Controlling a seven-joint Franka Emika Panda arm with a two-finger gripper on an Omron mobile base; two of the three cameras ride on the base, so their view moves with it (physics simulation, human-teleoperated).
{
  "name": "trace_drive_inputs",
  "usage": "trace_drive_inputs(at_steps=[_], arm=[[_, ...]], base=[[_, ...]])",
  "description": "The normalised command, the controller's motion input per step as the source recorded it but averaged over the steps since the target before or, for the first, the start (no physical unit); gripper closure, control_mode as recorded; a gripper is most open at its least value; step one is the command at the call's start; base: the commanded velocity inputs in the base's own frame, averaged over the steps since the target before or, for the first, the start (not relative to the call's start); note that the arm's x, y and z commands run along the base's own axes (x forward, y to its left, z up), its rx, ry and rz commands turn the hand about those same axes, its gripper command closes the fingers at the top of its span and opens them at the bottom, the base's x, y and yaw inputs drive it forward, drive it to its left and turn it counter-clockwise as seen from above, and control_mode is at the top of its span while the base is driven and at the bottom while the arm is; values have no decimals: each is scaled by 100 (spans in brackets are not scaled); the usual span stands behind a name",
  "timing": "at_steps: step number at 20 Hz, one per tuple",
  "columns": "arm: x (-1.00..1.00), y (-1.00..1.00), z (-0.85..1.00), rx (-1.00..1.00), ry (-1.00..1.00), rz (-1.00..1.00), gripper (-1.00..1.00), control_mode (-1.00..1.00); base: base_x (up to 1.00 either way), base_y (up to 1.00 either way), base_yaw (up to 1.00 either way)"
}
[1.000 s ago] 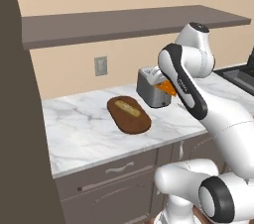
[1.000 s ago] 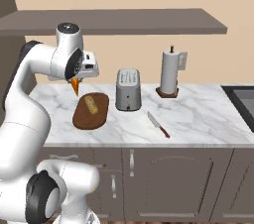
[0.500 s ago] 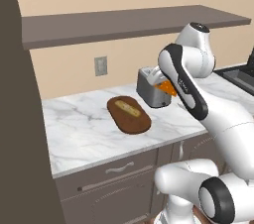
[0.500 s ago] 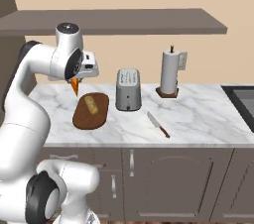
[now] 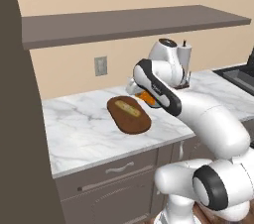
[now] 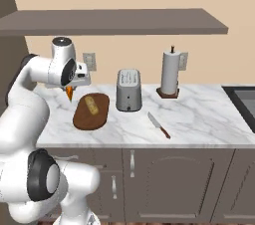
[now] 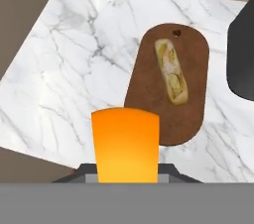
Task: Retrieve the sausage and cheese from the fridge and place them on the cutting board on the counter.
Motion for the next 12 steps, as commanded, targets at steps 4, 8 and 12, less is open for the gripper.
trace_drive_inputs(at_steps=[4,8,12], arm=[[69,40,-55,0,12,-6,100,-100],[26,-2,-55,0,4,-4,100,-100],[9,-8,-47,-1,0,-5,100,-100]], base=[[0,0,0],[0,0,0],[0,0,0]])
